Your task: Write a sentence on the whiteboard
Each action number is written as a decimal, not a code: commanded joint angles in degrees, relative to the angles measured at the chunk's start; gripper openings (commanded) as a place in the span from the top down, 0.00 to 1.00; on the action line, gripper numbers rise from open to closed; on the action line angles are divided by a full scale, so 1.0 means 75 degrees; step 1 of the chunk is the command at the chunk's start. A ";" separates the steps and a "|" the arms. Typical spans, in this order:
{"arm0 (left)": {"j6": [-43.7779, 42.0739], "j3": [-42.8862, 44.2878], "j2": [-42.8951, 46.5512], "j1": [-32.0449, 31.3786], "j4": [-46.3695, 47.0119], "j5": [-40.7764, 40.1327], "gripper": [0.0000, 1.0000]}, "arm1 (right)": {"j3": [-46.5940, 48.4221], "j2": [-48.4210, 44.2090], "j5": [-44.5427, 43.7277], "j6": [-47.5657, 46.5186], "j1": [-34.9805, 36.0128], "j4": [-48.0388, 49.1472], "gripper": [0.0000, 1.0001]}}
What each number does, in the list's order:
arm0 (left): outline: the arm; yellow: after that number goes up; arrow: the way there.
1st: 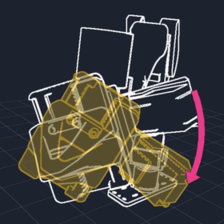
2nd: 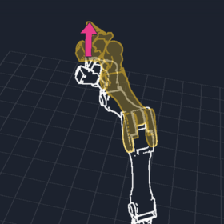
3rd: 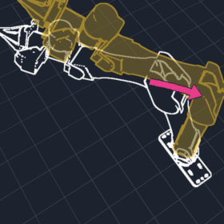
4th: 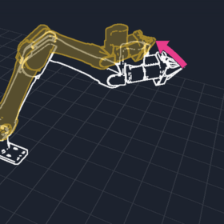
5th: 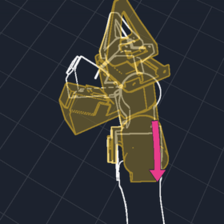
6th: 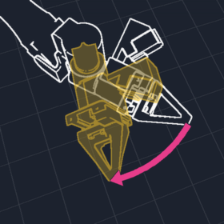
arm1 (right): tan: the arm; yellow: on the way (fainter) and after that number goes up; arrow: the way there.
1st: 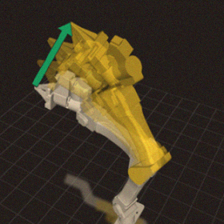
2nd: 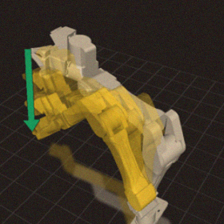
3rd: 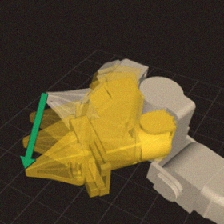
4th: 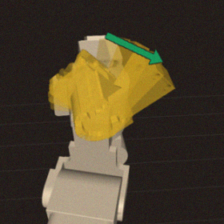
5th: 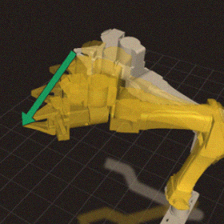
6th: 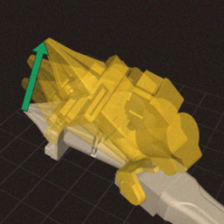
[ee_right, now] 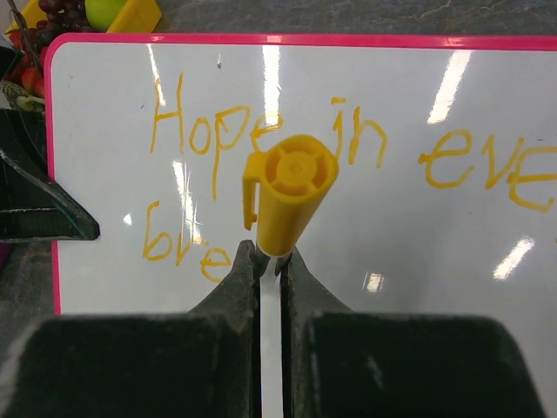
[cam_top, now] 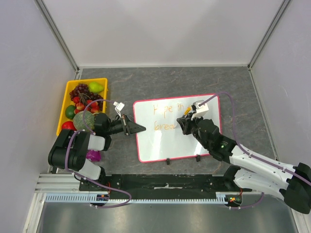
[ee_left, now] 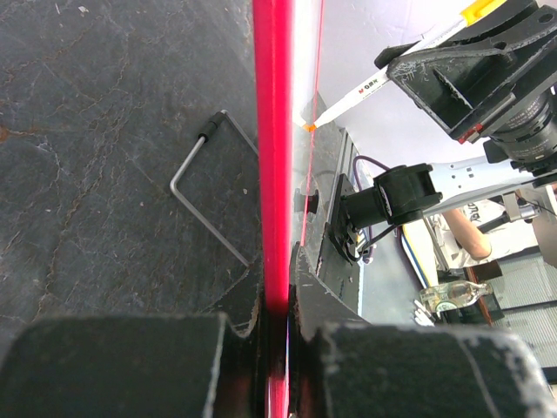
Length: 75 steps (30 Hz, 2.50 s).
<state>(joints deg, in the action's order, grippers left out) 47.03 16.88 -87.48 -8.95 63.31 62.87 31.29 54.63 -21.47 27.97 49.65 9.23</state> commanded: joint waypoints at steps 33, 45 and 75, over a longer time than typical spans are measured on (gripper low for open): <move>-0.1172 0.0022 -0.0172 -0.0025 -0.0308 -0.0566 0.98 | 0.0785 0.0204 -0.0324 -0.0248 -0.0116 -0.0060 1.00; -0.1161 0.0022 -0.0160 -0.0025 -0.0297 -0.0566 0.98 | 0.0727 0.0356 -0.0172 -0.0166 -0.0128 0.0058 1.00; -0.1172 0.0034 -0.0172 -0.0025 -0.0297 -0.0566 0.98 | 0.0515 -0.0101 -0.0700 -0.0330 -0.0315 -0.0552 1.00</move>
<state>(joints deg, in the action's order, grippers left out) 47.00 16.93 -87.50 -8.95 63.48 63.02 34.09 54.28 -25.69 26.35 47.77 5.87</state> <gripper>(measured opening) 0.083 0.062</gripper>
